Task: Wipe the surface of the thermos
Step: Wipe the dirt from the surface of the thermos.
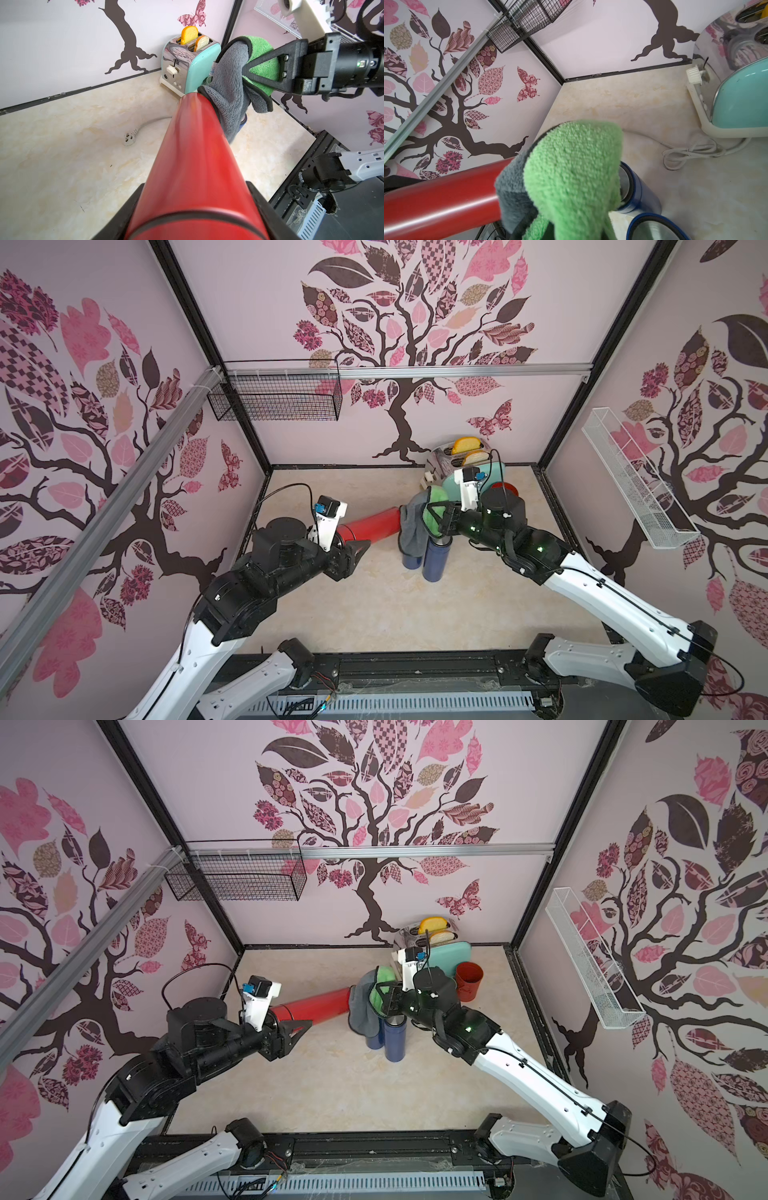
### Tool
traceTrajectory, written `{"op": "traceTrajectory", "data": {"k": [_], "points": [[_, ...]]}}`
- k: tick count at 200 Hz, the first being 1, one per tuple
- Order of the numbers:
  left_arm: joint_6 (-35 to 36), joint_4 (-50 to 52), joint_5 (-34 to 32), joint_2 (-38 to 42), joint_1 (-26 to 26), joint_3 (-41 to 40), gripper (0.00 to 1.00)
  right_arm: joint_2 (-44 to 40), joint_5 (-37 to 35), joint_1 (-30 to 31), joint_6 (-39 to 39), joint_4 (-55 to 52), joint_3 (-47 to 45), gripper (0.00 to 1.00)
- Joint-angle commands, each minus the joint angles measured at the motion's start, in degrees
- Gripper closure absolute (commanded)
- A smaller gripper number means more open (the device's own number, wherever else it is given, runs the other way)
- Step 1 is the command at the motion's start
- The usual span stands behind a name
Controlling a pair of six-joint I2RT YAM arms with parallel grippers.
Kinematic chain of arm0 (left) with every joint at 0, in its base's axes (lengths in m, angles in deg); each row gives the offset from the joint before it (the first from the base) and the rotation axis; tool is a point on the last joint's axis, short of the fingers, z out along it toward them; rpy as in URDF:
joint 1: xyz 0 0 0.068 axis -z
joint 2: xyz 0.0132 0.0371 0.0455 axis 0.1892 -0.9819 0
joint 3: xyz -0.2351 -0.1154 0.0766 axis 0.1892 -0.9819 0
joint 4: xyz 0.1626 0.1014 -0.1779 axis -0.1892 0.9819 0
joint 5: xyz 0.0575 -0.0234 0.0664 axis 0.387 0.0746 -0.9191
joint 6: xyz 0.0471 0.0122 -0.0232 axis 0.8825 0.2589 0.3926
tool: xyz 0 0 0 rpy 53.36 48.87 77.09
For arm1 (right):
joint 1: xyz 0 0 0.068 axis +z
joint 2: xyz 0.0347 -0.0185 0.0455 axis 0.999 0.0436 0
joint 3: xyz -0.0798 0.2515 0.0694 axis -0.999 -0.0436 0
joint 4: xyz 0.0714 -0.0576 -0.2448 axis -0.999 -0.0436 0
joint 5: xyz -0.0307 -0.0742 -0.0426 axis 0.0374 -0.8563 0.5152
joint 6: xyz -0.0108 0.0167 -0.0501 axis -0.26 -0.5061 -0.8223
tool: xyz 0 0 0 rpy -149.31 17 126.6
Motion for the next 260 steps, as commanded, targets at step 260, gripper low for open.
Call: {"op": "traceTrajectory", "data": {"k": [260], "points": [[-2.87, 3.48, -5.04, -5.90, 0.39, 8.61, 1.00, 9.13, 4.53, 12.17, -4.61, 1.90, 16.26, 1.00]]}}
